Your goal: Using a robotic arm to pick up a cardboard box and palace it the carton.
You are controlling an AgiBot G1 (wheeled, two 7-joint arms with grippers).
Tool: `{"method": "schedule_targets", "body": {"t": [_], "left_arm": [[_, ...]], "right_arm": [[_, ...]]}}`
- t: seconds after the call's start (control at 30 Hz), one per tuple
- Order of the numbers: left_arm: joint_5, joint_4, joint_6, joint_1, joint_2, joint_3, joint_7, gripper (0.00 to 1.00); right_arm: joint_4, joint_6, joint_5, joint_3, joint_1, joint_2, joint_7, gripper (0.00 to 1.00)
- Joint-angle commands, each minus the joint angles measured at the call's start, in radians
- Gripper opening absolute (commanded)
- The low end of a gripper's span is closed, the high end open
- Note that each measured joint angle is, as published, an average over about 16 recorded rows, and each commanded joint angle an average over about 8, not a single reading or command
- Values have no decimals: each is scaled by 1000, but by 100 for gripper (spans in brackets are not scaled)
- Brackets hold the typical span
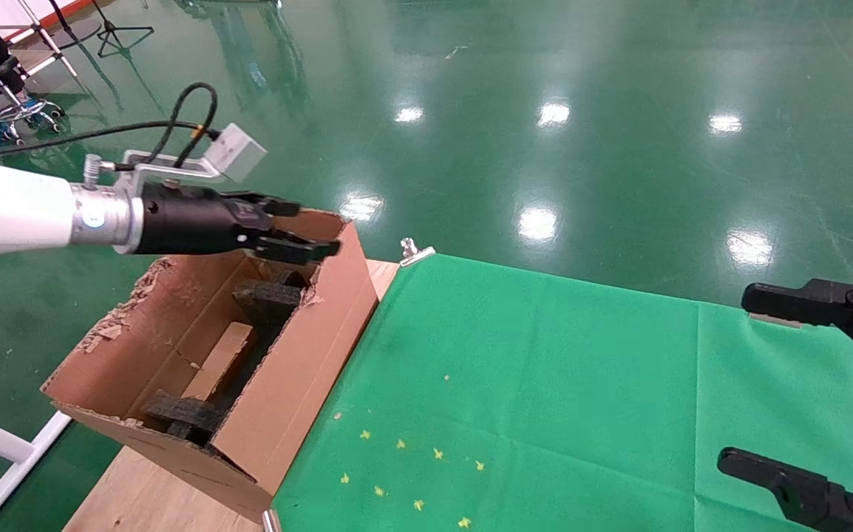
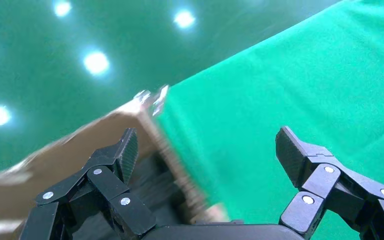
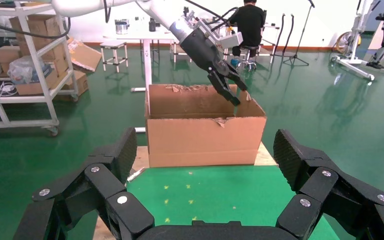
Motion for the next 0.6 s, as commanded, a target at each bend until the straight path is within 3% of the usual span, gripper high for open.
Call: {"method": "schedule_targets", "body": {"t": [0.03,0.6], "left_arm": [[-29,-30,15,28,-1,-26,13,100],[-271,-282,144,263,-10,-242,119,100]], "right_arm": [[0,0,0,0,0,0,0,100],[0,0,0,0,0,0,0,100]]}}
